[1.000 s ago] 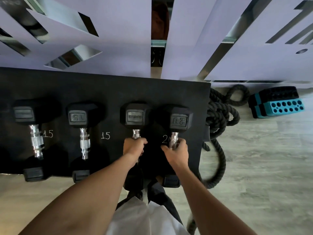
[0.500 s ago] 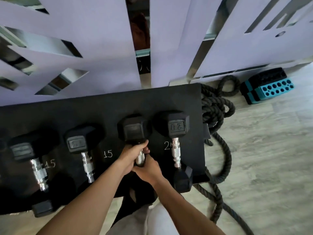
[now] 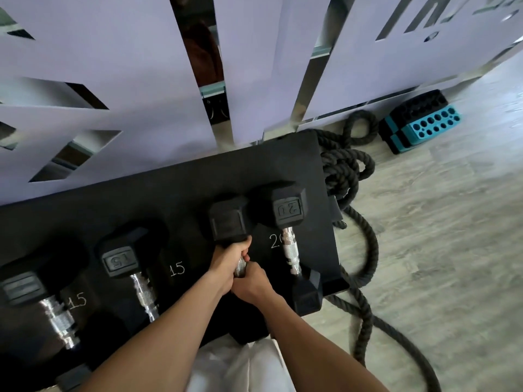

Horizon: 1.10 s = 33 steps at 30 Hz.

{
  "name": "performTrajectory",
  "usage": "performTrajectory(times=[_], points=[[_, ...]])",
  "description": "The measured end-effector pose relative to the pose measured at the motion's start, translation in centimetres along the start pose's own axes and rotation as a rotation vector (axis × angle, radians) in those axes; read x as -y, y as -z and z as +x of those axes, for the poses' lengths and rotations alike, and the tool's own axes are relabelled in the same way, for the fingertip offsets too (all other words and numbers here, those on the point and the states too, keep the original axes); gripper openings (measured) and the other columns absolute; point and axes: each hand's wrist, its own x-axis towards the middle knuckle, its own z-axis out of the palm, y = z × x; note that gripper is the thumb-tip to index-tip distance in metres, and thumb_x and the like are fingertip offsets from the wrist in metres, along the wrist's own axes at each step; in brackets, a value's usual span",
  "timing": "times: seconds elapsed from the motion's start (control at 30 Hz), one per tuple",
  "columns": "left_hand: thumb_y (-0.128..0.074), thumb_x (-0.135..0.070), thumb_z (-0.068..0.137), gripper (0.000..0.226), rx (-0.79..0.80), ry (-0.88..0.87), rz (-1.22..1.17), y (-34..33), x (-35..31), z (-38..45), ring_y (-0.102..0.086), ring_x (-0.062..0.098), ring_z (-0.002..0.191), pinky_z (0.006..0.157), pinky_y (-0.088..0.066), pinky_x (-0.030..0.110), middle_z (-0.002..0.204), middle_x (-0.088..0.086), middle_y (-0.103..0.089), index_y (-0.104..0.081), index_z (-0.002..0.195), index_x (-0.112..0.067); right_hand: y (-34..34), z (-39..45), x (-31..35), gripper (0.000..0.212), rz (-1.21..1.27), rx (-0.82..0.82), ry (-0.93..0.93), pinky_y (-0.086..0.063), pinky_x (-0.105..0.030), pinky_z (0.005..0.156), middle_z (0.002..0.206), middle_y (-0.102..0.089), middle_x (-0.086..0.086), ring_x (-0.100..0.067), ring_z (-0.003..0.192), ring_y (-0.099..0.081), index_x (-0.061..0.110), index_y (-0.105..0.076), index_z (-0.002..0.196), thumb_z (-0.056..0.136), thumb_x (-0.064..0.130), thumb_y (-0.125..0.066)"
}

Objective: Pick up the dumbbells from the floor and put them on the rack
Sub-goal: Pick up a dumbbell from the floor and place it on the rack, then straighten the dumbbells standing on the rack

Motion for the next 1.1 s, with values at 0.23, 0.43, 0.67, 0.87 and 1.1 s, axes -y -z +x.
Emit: performTrajectory(times=[0.23, 0.43, 0.67, 0.87, 1.1], points=[[-0.081, -0.024, 0.083, 0.020, -0.022, 0.020, 0.007, -0.3, -0.1, -0.3, -0.055, 0.015, 0.063, 0.087, -0.052, 0.037, 0.061, -0.002, -0.055, -0.063, 0.080, -0.016, -0.1, 1.0, -0.5, 0.028, 0.080, 0.032, -0.010, -0.056, -0.033, 0.065, 0.076, -0.071, -0.003, -0.018, 0.072, -0.069, 0.018, -0.063, 0.070, 0.052, 0.040, -0.065], [-0.079, -0.022, 0.085, 0.021, 0.002, -0.024, 0.018, -0.3, 0.1, -0.4, -0.054, 0.013, 0.059, 0.071, -0.049, 0.029, 0.058, -0.003, -0.056, -0.061, 0.076, -0.017, 0.7, 0.5, -0.4, 0.019, -0.006, 0.051, -0.018, -0.053, -0.029, 0.064, 0.076, -0.068, 0.002, -0.013, 0.068, -0.064, 0.017, -0.065, 0.079, 0.063, 0.025, -0.068], [-0.077, -0.039, 0.086, 0.034, 0.075, -0.210, 0.292, 4.2, 1.1, -4.2, -0.068, 0.008, 0.091, 0.072, -0.049, 0.021, 0.102, -0.003, -0.075, -0.069, 0.115, -0.022, 0.6, -2.7, -0.5, 0.041, -0.201, -0.089, 0.114, -0.047, -0.028, 0.080, 0.111, -0.068, -0.004, -0.025, 0.106, -0.066, 0.013, -0.057, 0.123, 0.085, 0.020, -0.069], [-0.067, -0.027, 0.096, 0.018, -0.100, -0.275, 0.337, 12.0, 4.7, -10.1, -0.065, 0.007, 0.075, 0.059, -0.045, 0.012, 0.103, 0.005, -0.075, -0.072, 0.109, -0.017, -1.9, -7.8, -1.3, 0.045, -0.400, -0.534, 0.542, -0.049, -0.043, 0.085, 0.114, -0.057, -0.008, -0.030, 0.102, -0.054, 0.015, -0.061, 0.120, 0.076, 0.012, -0.068], [-0.067, -0.031, 0.096, 0.014, -0.196, -0.314, 0.229, 21.3, 6.0, -12.1, -0.070, 0.015, 0.084, 0.072, -0.051, 0.024, 0.104, 0.005, -0.076, -0.072, 0.106, -0.022, -8.2, -9.0, 1.1, 0.034, -0.485, 0.012, 0.413, -0.050, -0.027, 0.094, 0.112, -0.058, 0.002, -0.013, 0.101, -0.057, 0.021, -0.066, 0.124, 0.090, 0.019, -0.063]])
